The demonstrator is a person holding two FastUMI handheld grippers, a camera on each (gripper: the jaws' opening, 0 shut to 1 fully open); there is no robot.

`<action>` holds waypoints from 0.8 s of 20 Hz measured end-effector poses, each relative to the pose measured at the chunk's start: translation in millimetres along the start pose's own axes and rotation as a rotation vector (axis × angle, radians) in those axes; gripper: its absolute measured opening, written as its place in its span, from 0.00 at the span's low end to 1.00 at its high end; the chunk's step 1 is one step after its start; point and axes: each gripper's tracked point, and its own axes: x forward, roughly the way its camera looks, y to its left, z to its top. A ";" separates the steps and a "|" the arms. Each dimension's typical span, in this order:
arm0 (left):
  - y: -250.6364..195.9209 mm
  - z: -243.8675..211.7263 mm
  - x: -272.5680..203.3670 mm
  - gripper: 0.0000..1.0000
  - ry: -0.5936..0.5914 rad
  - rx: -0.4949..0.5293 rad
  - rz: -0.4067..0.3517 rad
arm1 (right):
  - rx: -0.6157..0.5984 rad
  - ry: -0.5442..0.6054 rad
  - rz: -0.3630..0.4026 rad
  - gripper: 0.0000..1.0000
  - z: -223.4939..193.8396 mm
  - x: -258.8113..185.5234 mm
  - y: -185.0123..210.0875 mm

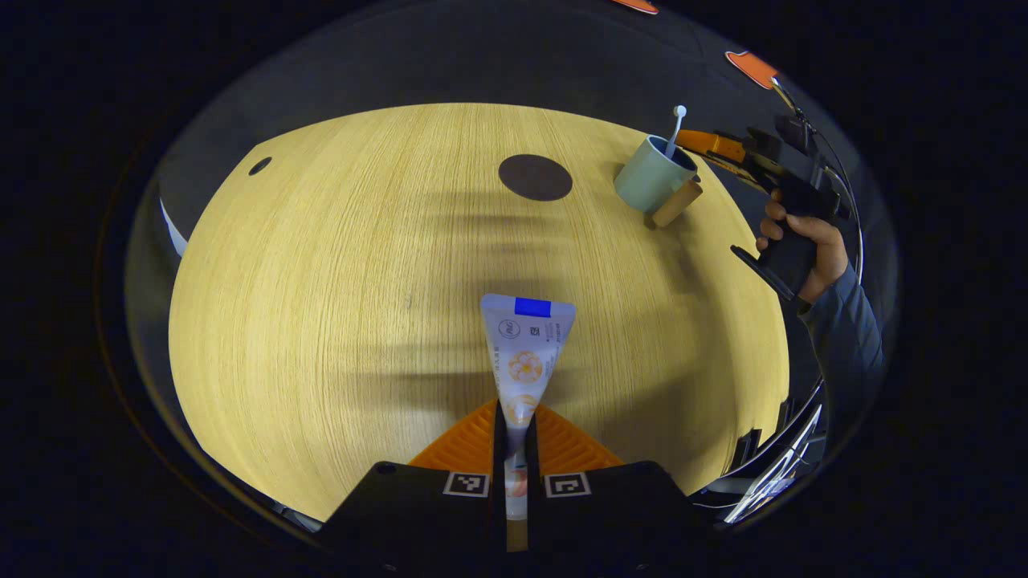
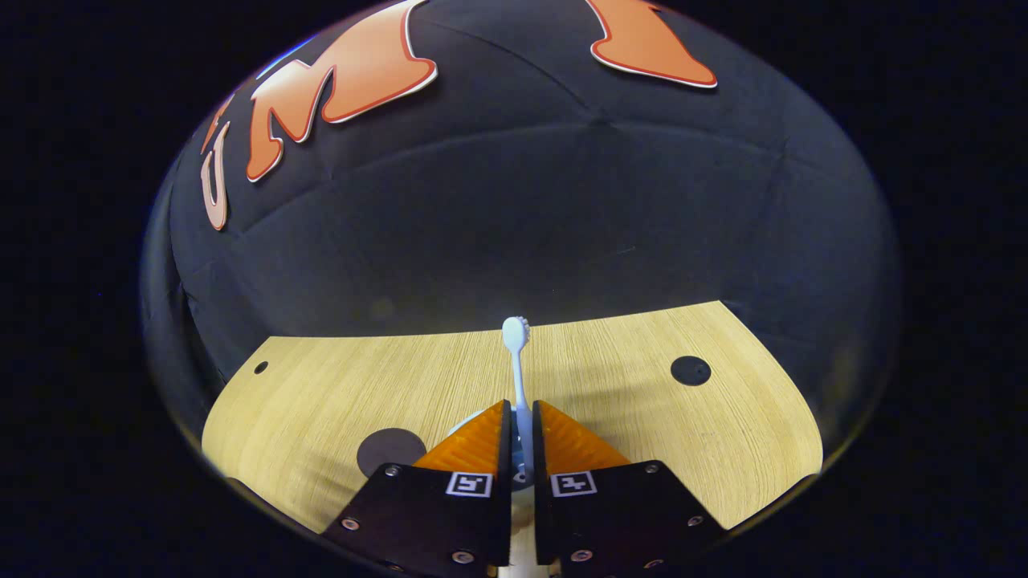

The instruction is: Put the toothbrush and toothpaste on the desktop into the cup, then pick up the cup and place it on the coaster on the desktop.

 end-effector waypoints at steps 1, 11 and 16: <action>-11.1 9.0 -8.9 0.11 -0.010 0.008 -0.001 | -0.009 0.015 -0.006 0.16 -3.8 -5.5 -3.7; -73.6 165.4 -52.3 0.11 -0.294 0.192 0.051 | -0.020 0.118 -0.041 0.90 -47.2 -98.6 -42.0; -157.4 266.2 -95.2 0.11 -0.538 0.239 0.039 | -0.010 0.171 -0.081 0.93 -81.0 -160.8 -60.4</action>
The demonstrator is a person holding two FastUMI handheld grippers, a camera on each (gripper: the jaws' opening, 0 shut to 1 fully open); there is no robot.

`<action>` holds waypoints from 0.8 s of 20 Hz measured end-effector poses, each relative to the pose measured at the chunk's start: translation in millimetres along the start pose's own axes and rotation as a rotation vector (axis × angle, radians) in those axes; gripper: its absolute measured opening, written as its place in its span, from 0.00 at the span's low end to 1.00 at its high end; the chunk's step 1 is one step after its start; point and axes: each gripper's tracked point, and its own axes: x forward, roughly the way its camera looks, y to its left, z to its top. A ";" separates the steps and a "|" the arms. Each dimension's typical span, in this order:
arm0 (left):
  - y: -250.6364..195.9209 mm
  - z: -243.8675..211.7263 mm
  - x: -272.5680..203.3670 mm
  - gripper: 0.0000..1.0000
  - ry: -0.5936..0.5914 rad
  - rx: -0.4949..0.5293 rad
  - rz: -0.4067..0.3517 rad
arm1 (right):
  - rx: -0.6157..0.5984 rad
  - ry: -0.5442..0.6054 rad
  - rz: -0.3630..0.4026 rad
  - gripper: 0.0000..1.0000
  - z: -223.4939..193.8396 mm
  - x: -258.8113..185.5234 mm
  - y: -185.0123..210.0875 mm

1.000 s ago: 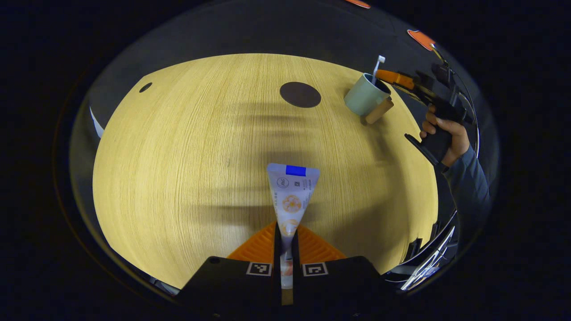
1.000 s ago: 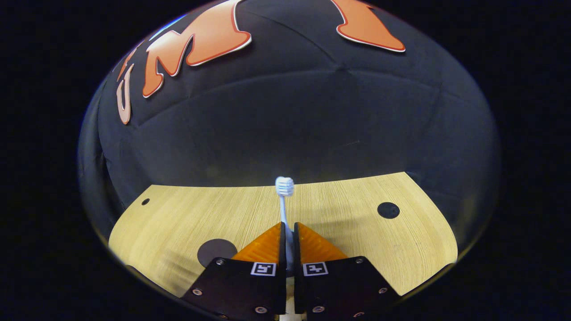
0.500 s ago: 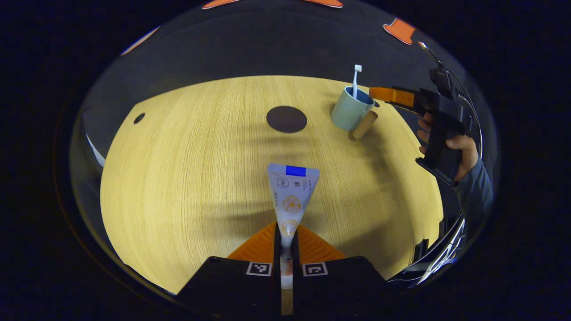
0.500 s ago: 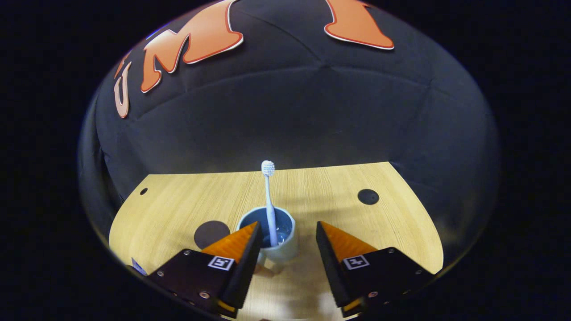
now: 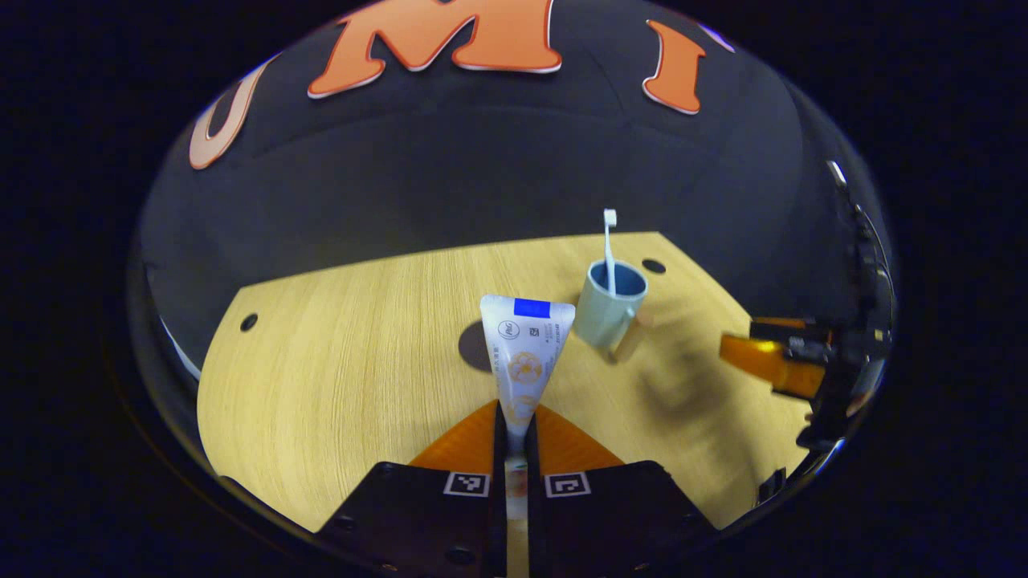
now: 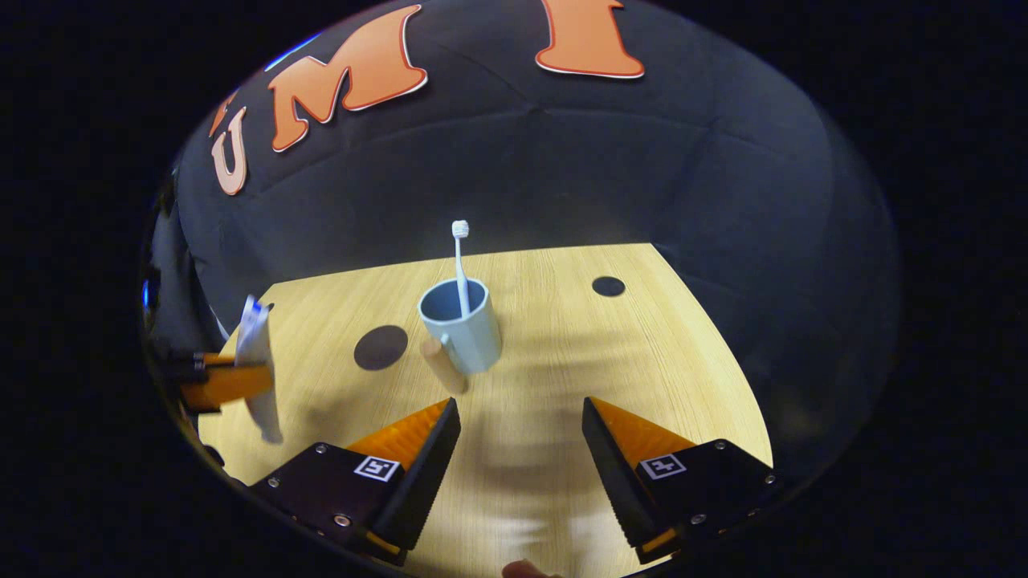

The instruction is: Put the toothbrush and toothpaste on the desktop into the cup, then pick up the cup and place it on the coaster on the desktop.

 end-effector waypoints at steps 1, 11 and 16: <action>-12.1 29.9 3.3 0.11 -0.060 0.009 0.001 | 0.018 0.002 -0.002 0.93 -7.0 -11.1 -3.1; -112.5 224.2 12.4 0.10 -0.512 -0.029 -0.067 | 0.071 0.020 -0.088 0.93 -41.2 -66.5 -40.3; -117.4 239.7 43.4 0.10 -0.645 -0.105 -0.087 | 0.079 0.033 -0.075 0.93 -54.6 -61.6 -36.0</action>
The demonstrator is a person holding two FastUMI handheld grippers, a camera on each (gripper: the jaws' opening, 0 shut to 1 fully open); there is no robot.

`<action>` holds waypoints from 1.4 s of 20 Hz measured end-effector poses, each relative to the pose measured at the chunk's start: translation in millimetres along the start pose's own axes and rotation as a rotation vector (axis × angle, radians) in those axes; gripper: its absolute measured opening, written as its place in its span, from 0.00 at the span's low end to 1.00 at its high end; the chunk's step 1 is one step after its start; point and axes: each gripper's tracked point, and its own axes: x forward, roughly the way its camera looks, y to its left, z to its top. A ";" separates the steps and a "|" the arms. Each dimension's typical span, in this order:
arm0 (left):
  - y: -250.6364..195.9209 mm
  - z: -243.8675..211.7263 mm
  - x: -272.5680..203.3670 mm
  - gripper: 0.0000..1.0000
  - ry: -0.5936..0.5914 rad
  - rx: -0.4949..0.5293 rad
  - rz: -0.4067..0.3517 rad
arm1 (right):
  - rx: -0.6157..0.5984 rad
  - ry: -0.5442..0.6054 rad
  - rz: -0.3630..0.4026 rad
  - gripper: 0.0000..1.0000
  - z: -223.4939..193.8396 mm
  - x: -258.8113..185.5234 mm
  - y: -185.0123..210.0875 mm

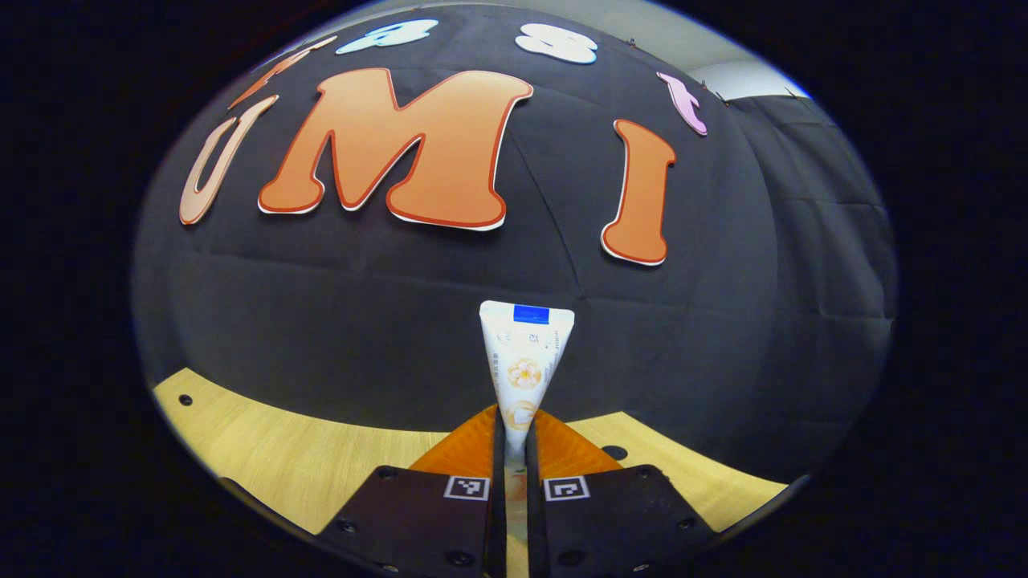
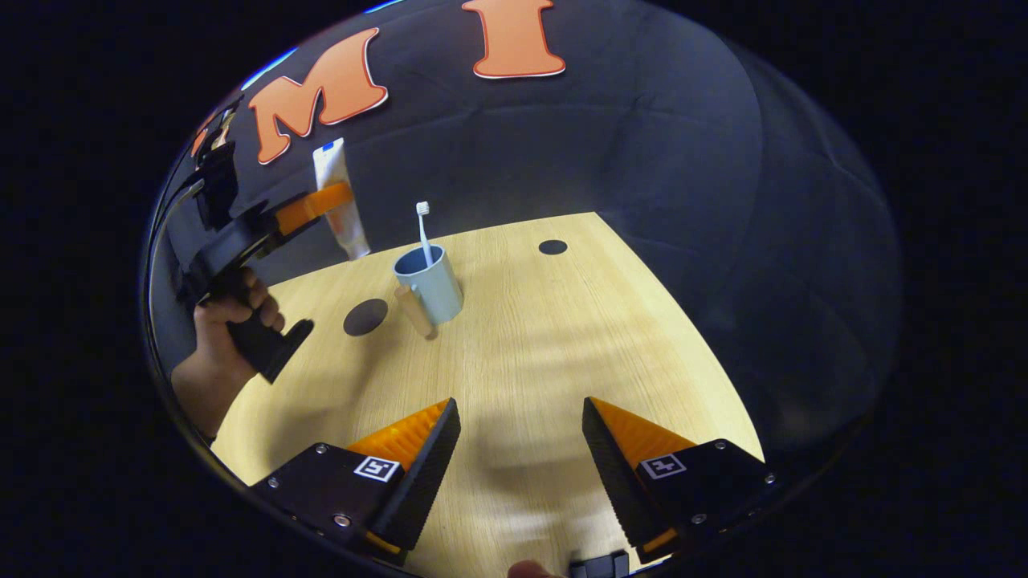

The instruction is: Put the toothbrush and toothpaste on the desktop into the cup, then pick up the cup and place it on the coaster on the desktop.

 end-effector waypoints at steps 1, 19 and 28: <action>3.3 -2.3 2.3 0.10 -0.025 -0.027 0.001 | -0.005 -0.002 0.007 0.93 -1.3 2.0 1.3; -16.9 -103.6 34.0 0.10 0.057 -0.035 -0.002 | 0.028 0.005 0.042 0.94 -14.7 29.5 -0.4; -17.1 -131.8 26.8 0.24 0.160 0.001 -0.001 | 0.036 0.015 0.037 0.95 -16.0 29.4 -4.6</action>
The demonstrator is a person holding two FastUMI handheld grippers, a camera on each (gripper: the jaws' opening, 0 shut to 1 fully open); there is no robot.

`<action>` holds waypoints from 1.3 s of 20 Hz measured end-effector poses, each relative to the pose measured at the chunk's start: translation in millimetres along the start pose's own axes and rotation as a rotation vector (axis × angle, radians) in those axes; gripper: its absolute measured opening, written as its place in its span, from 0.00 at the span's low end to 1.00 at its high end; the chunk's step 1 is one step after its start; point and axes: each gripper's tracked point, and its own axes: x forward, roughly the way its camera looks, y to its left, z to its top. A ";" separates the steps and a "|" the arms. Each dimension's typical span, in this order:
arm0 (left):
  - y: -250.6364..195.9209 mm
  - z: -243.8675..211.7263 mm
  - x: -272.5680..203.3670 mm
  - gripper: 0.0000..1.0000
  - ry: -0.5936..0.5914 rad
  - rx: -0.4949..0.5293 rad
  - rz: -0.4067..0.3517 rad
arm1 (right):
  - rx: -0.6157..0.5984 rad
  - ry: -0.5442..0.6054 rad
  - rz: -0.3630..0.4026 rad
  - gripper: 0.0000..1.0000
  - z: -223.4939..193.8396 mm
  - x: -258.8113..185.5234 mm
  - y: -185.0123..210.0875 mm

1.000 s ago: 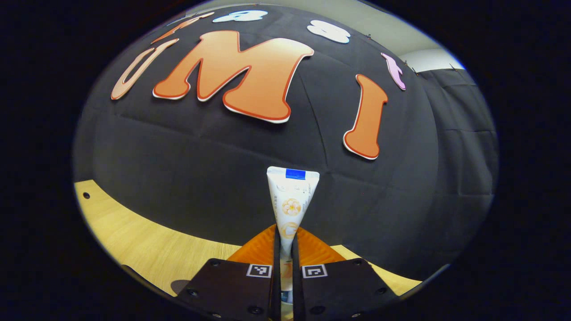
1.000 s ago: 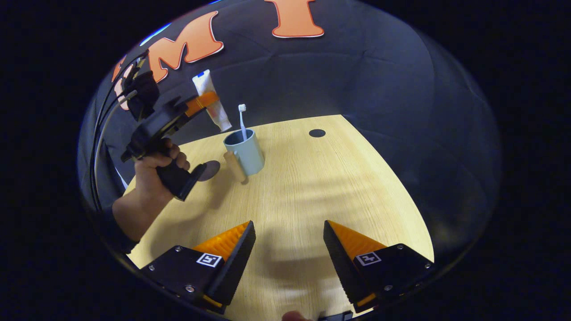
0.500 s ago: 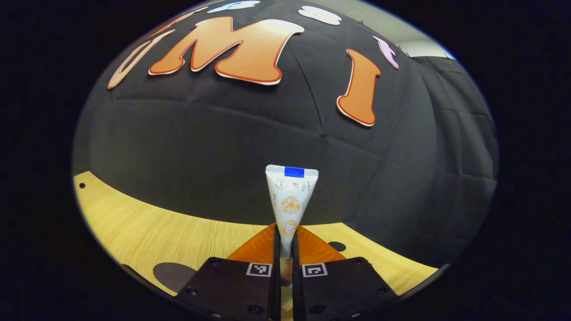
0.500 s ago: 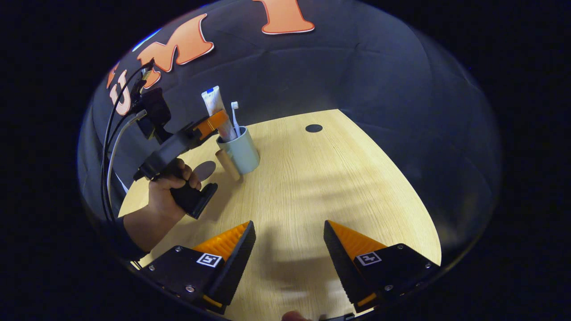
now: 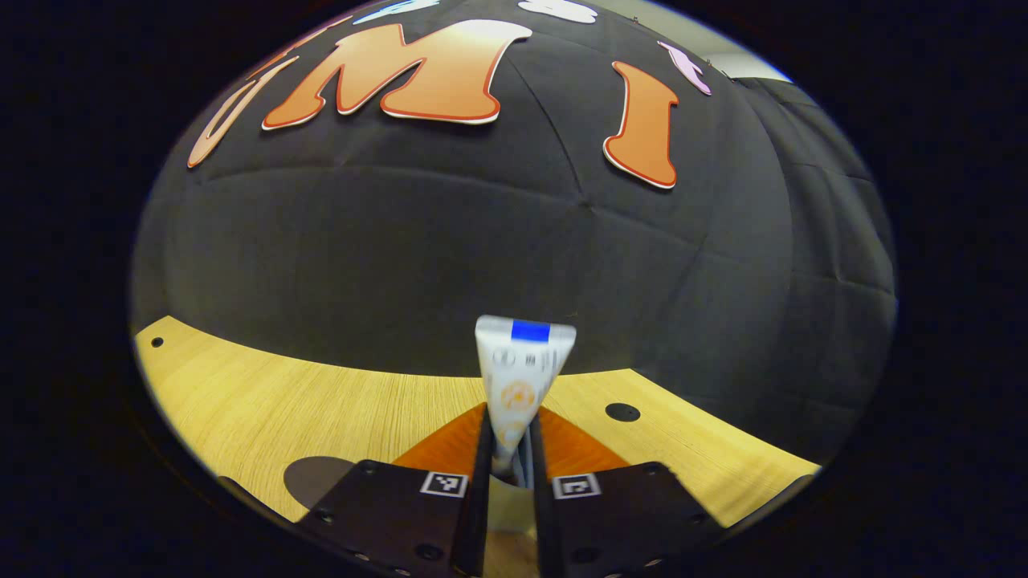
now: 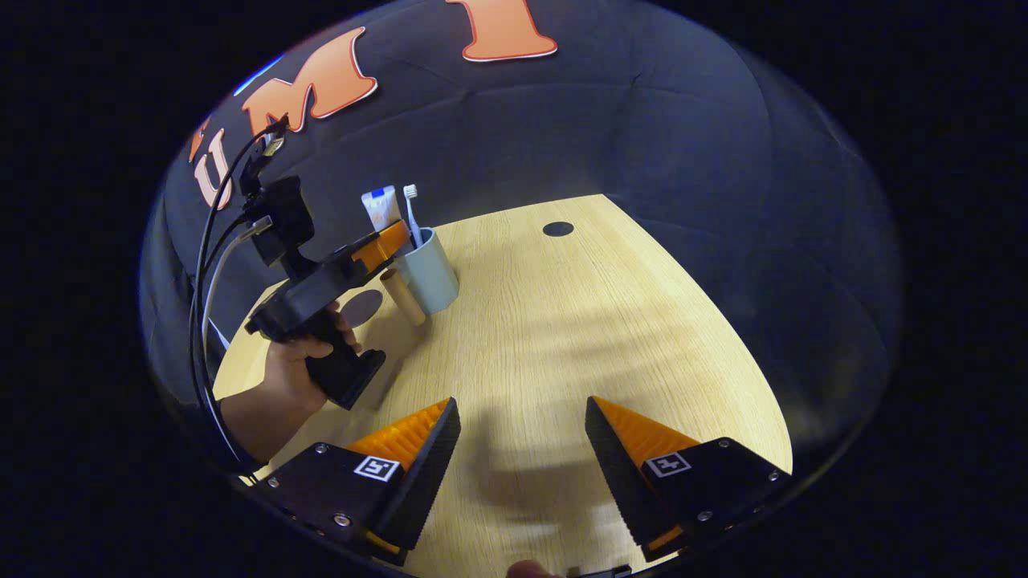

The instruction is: Put the toothbrush and toothpaste on the desktop into the cup, then pick up the cup and place it on the coaster on the desktop.

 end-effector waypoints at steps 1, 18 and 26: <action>1.2 0.2 -1.5 0.36 -0.009 0.023 0.014 | 0.002 -0.002 0.002 0.95 0.8 -1.5 2.0; 7.2 18.8 -12.1 0.58 0.079 0.224 0.060 | 0.032 -0.020 0.040 0.96 8.1 -1.2 1.6; 28.7 45.8 -72.8 0.74 0.143 0.147 0.073 | 0.003 -0.044 0.069 0.96 45.5 -1.3 16.4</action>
